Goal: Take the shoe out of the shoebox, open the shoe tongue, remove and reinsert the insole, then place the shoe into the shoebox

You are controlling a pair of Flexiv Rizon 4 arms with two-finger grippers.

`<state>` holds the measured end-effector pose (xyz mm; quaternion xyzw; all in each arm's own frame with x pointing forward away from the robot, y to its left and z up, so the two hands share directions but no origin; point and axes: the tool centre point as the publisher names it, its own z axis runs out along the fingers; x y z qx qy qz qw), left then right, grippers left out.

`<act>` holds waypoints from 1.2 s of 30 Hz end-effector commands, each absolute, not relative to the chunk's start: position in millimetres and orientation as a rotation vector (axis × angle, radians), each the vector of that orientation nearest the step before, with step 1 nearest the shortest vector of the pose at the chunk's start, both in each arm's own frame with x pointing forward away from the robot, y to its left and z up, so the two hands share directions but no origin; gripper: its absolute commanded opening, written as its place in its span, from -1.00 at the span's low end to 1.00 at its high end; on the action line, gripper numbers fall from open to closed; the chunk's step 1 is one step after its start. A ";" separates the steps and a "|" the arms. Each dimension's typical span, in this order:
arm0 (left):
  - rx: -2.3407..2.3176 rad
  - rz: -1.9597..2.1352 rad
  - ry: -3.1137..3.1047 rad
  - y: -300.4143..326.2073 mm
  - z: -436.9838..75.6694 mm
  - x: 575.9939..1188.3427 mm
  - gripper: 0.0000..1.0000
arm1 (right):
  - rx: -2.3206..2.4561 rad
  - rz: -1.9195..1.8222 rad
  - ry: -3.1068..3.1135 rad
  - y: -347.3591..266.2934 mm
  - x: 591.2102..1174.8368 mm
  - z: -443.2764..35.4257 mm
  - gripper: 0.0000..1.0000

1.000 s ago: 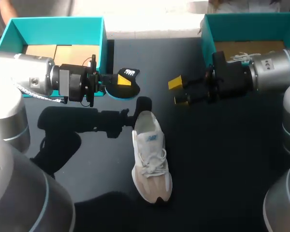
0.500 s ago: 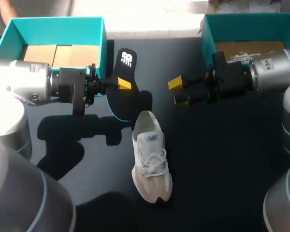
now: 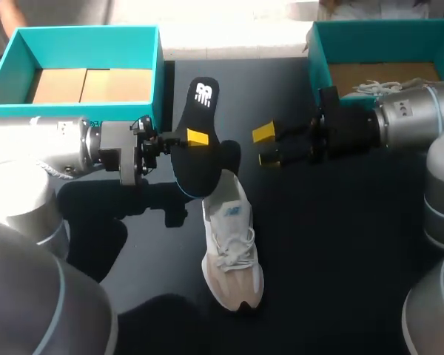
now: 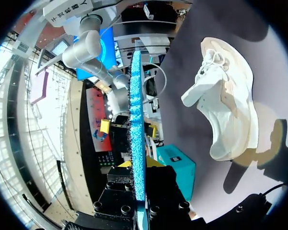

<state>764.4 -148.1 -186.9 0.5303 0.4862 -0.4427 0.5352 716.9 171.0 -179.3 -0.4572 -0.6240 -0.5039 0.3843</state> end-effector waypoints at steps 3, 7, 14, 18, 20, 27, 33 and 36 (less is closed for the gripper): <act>1.245 -1.042 1.129 -167.2 -183.7 771.3 -1.00 | -1.121 -1.262 -1.571 199.5 723.1 -190.4 1.00; 1.251 -1.044 1.104 -179.1 -184.1 772.3 -1.00 | -1.104 -1.250 -1.561 209.9 726.5 -194.5 0.57; 1.215 -1.065 1.092 -193.9 -185.2 771.8 -1.00 | -1.072 -1.234 -1.551 219.8 731.2 -198.9 -0.05; 1.200 -1.064 1.093 -199.3 -187.3 774.4 -1.00 | -1.056 -1.227 -1.549 224.1 732.1 -200.0 -0.14; 1.197 -1.063 1.095 -200.7 -187.8 775.9 -1.00 | -1.053 -1.227 -1.548 224.7 731.5 -201.0 -0.15; 1.191 -1.067 1.092 -206.1 -188.5 777.1 -1.00 | -1.057 -1.227 -1.542 225.1 730.4 -202.8 -0.20; 1.183 -1.063 1.094 -205.6 -189.8 777.6 -1.00 | -1.057 -1.229 -1.539 225.9 730.0 -203.9 -0.44; 1.184 -1.062 1.098 -204.8 -190.4 778.0 -1.00 | -1.057 -1.227 -1.537 226.4 730.7 -205.1 -1.00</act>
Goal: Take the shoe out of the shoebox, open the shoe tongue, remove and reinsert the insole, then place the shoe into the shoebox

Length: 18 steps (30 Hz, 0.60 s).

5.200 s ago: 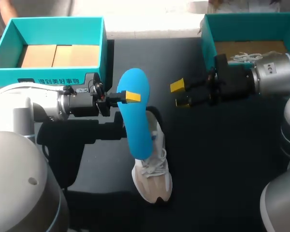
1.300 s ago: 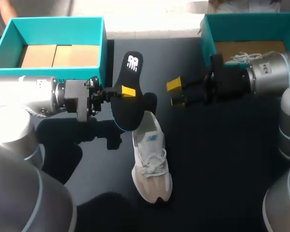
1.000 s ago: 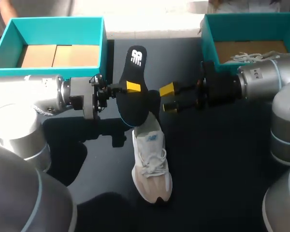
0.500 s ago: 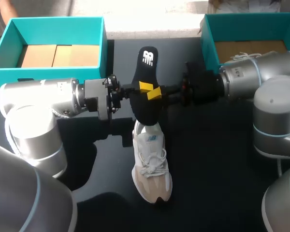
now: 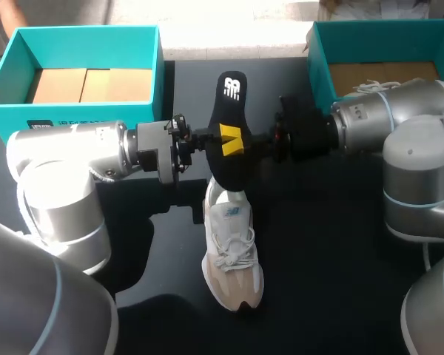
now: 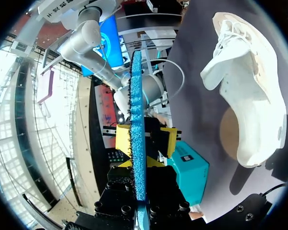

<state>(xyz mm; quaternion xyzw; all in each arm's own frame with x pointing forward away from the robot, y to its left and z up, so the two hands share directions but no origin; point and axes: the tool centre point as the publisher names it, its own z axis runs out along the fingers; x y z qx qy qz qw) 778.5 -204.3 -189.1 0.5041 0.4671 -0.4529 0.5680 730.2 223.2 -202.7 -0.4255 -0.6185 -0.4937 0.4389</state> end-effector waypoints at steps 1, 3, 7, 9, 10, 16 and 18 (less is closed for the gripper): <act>1.188 -1.062 1.103 -204.6 -190.6 777.9 -1.00 | -1.051 -1.226 -1.538 226.6 731.1 -205.3 -1.00; 1.190 -1.080 1.121 -204.4 -190.8 777.2 -1.00 | -1.047 -1.230 -1.542 227.0 731.9 -205.3 -1.00; 1.210 -1.107 1.109 -203.9 -189.1 773.5 1.00 | -1.044 -1.245 -1.557 225.1 734.5 -205.0 -1.00; 1.207 -1.100 1.139 -203.3 -188.6 772.9 1.00 | -1.040 -1.252 -1.575 224.2 736.2 -204.6 -1.00; 1.200 -1.106 1.142 -202.7 -188.0 773.5 1.00 | -1.042 -1.254 -1.577 223.9 736.9 -204.1 -1.00; 1.161 -1.093 1.261 -181.5 -184.3 774.3 1.00 | -1.081 -1.287 -1.608 217.2 740.1 -205.1 -1.00; 1.125 -1.102 1.358 -168.7 -185.4 775.3 1.00 | -1.109 -1.318 -1.631 213.3 741.9 -206.8 -1.00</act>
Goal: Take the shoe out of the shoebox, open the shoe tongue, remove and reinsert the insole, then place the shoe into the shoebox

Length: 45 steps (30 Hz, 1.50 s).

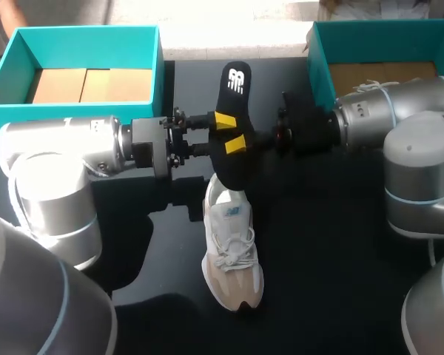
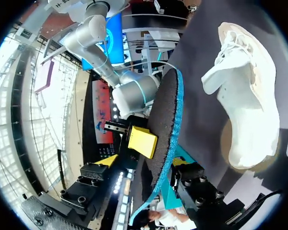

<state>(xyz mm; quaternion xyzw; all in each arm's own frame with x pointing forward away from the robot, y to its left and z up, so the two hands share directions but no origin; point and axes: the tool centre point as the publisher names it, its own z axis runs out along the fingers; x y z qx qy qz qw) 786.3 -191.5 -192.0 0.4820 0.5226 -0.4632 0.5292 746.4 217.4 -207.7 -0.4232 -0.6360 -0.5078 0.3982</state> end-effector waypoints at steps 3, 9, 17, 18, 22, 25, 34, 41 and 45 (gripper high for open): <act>1.134 -1.121 1.477 -149.5 -188.6 769.3 1.00 | -1.117 -1.397 -1.651 209.3 745.8 -207.6 -1.00; 0.959 -1.292 1.812 -113.7 -214.3 768.3 1.00 | -0.977 -1.676 -1.750 207.5 756.1 -206.5 -1.00; 0.625 -1.401 2.134 -90.7 -258.5 757.9 1.00 | -0.693 -1.878 -1.972 212.3 759.9 -196.7 -1.00; 0.614 -1.417 2.173 -90.2 -263.8 757.2 1.00 | -0.691 -1.865 -1.987 212.6 760.1 -195.4 -1.00; 0.623 -1.384 2.243 -89.0 -272.8 757.7 1.00 | -0.691 -1.865 -1.987 212.6 760.1 -195.4 -1.00; 0.623 -1.384 2.243 -89.0 -272.8 757.7 1.00 | -0.691 -1.865 -1.987 212.6 760.1 -195.4 -1.00; 0.623 -1.384 2.243 -89.0 -272.8 757.7 1.00 | -0.691 -1.865 -1.987 212.6 760.1 -195.4 -1.00; 0.547 -1.453 2.433 -80.0 -280.0 752.3 1.00 | -0.651 -1.921 -2.031 212.8 765.9 -214.7 -1.00; 0.531 -1.436 2.478 -77.6 -290.8 754.0 1.00 | -0.632 -1.918 -2.060 213.8 768.8 -225.6 -1.00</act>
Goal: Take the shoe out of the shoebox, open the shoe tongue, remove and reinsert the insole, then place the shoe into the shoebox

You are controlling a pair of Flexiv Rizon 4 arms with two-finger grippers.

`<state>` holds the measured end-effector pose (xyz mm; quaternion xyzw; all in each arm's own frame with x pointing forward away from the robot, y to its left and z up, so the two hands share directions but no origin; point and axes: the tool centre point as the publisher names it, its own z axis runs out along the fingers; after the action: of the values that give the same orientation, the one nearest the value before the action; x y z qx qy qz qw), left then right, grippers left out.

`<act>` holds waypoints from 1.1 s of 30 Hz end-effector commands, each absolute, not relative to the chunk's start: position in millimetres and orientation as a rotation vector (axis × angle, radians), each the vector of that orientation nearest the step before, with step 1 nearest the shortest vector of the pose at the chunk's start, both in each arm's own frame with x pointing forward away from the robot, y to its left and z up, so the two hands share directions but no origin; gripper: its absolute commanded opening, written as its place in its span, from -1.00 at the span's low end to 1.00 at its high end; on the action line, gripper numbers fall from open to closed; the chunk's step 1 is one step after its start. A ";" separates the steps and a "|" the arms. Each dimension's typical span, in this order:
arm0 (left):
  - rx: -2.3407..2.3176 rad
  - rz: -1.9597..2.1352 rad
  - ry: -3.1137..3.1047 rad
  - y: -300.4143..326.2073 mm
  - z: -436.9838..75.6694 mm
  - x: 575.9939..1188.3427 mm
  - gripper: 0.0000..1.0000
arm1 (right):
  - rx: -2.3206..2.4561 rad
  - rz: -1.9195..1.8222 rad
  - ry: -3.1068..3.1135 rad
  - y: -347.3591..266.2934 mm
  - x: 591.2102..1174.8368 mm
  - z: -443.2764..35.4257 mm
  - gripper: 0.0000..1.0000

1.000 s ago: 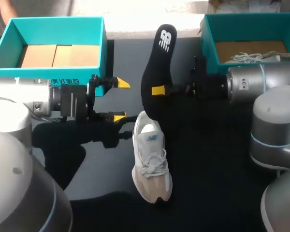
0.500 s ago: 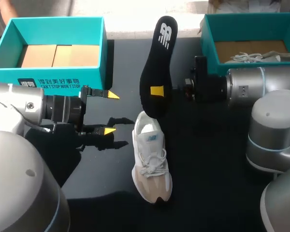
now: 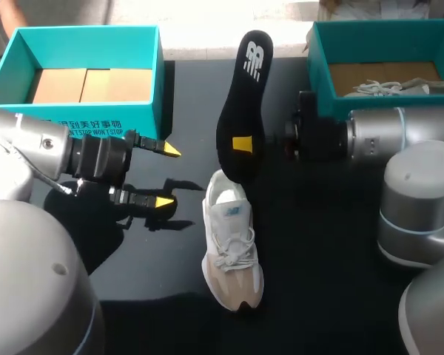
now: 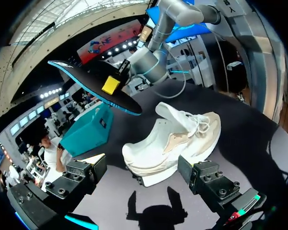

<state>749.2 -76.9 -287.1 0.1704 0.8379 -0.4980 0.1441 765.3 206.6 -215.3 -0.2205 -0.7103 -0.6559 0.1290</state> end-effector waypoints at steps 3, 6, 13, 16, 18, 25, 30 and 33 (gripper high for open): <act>0.528 -1.421 2.507 -77.2 -297.3 750.4 1.00 | -0.618 -1.916 -2.062 214.0 770.0 -229.3 -1.00; 0.525 -1.404 2.539 -78.4 -302.5 744.5 1.00 | -0.601 -1.900 -2.053 215.9 771.3 -232.2 -1.00; 0.584 -1.318 2.647 -82.2 -310.8 733.9 1.00 | -0.589 -1.844 -2.033 221.6 772.1 -241.5 -1.00; 0.573 -1.293 2.684 -83.9 -311.3 730.3 1.00 | -0.585 -1.832 -2.031 222.7 772.3 -243.7 -1.00; 0.575 -1.272 2.704 -84.7 -311.3 729.2 1.00 | -0.581 -1.828 -2.028 223.5 771.8 -245.3 -1.00; 0.569 -1.252 2.752 -90.8 -307.2 727.9 1.00 | -0.585 -1.804 -2.004 226.9 767.6 -251.5 -1.00; 0.583 -1.249 2.781 -93.3 -309.7 724.1 1.00 | -0.592 -1.781 -1.990 229.0 765.3 -254.0 -1.00; 0.564 -1.200 2.799 -92.9 -313.8 724.3 1.00 | -0.594 -1.785 -1.987 228.8 764.4 -255.1 -1.00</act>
<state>724.9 -88.7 -311.9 0.1849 0.8994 -0.3953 0.0238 764.0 226.4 -253.6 -0.2121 -0.7113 -0.6391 0.2016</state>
